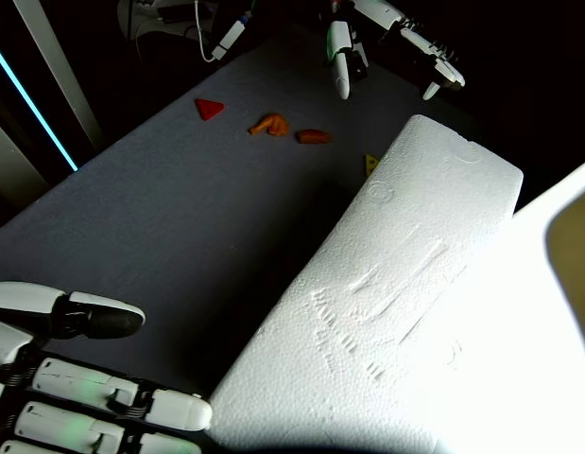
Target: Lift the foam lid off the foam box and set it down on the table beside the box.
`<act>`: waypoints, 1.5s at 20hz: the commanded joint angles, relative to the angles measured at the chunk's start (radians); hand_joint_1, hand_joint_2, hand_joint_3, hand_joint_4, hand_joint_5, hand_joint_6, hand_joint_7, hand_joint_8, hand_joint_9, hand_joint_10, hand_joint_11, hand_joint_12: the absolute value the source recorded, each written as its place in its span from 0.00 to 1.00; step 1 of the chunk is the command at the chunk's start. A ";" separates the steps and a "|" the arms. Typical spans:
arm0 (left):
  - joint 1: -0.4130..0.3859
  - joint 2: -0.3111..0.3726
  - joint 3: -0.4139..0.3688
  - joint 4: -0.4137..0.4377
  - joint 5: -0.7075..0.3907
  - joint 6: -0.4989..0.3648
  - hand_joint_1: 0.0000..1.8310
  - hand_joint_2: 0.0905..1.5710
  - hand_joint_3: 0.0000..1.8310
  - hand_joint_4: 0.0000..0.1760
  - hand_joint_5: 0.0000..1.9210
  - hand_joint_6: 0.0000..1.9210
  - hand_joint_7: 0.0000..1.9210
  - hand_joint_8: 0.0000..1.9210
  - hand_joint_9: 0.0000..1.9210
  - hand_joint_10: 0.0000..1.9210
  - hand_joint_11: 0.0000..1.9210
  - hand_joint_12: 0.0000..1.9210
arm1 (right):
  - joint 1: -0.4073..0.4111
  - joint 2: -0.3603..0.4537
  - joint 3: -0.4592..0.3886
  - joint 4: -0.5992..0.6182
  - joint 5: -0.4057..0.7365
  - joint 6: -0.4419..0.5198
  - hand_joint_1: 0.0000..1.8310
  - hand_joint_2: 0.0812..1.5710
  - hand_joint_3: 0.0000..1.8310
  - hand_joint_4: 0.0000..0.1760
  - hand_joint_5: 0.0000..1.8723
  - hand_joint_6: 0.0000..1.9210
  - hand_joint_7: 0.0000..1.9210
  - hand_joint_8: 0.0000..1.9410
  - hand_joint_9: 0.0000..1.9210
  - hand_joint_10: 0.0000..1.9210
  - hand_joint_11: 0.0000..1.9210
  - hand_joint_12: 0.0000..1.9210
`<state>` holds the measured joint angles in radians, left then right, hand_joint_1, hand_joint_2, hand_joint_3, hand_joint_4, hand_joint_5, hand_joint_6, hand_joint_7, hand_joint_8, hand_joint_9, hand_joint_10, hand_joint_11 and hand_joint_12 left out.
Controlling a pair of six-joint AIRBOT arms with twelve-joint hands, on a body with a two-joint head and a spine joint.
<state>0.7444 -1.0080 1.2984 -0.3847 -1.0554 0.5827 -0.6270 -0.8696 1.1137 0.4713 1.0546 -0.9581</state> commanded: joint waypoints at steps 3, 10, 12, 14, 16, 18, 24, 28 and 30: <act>-0.038 -0.023 0.033 0.005 -0.057 -0.012 0.29 0.64 0.00 0.09 0.01 0.00 0.00 0.00 0.00 0.00 0.00 0.91 | 0.014 0.008 0.029 0.046 0.098 -0.015 0.35 0.74 0.00 0.00 0.00 0.00 0.00 0.00 0.00 0.01 0.00 0.87; -0.080 -0.077 0.092 0.008 0.013 -0.039 0.31 0.65 0.00 0.03 0.00 0.00 0.00 0.00 0.00 0.00 0.00 0.49 | 0.029 -0.025 0.092 0.129 0.043 -0.002 0.37 0.74 0.00 0.00 0.00 0.00 0.00 0.00 0.00 0.00 0.00 0.80; -0.086 -0.084 0.101 0.003 0.025 -0.041 0.28 0.63 0.00 0.03 0.01 0.00 0.00 0.00 0.02 0.01 0.00 0.53 | 0.041 -0.043 0.114 0.129 0.022 0.019 0.36 0.74 0.00 0.00 0.00 0.00 0.00 0.00 0.00 0.00 0.00 0.72; -0.087 -0.085 0.102 0.002 0.026 -0.041 0.26 0.63 0.00 0.00 0.02 0.00 0.01 0.00 0.04 0.01 0.00 0.53 | 0.043 -0.045 0.116 0.129 0.020 0.021 0.33 0.74 0.00 0.00 0.00 0.00 0.00 0.00 0.00 0.00 0.00 0.52; -0.093 -0.090 0.108 0.001 0.034 -0.044 0.25 0.61 0.00 0.00 0.03 0.00 0.02 0.00 0.03 0.00 0.00 0.46 | 0.048 -0.051 0.123 0.130 0.011 0.028 0.33 0.74 0.00 0.00 0.00 0.00 0.00 0.00 0.01 0.01 0.00 0.56; -0.104 -0.105 0.125 0.002 0.047 -0.054 0.23 0.60 0.00 0.00 0.03 0.00 0.01 0.00 0.01 0.00 0.00 0.37 | 0.051 -0.061 0.135 0.130 0.005 0.048 0.34 0.72 0.00 0.00 0.00 0.00 0.00 0.00 0.01 0.03 0.00 0.57; -0.129 -0.136 0.156 0.006 0.074 -0.071 0.25 0.59 0.00 0.00 0.05 0.00 0.01 0.00 0.00 0.00 0.00 0.21 | 0.066 -0.086 0.157 0.127 0.003 0.089 0.31 0.69 0.00 0.00 0.00 0.00 0.00 0.00 0.00 0.02 0.00 0.42; -0.145 -0.165 0.181 0.001 0.089 -0.085 0.28 0.60 0.00 0.00 0.04 0.00 0.01 0.00 0.00 0.00 0.00 0.15 | 0.072 -0.110 0.177 0.125 0.003 0.124 0.29 0.68 0.00 0.00 0.00 0.00 0.00 0.00 0.01 0.01 0.00 0.00; -0.156 -0.178 0.192 0.006 0.101 -0.086 0.30 0.60 0.00 0.00 0.04 0.00 0.02 0.00 0.00 0.00 0.00 0.13 | 0.076 -0.123 0.189 0.117 0.000 0.141 0.31 0.68 0.00 0.00 0.00 0.00 0.00 0.00 0.00 0.00 0.00 0.00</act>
<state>0.5972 -1.1957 1.4860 -0.3782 -0.8398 0.5022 -0.5613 -1.0100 1.2930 0.6014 0.9295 -0.8265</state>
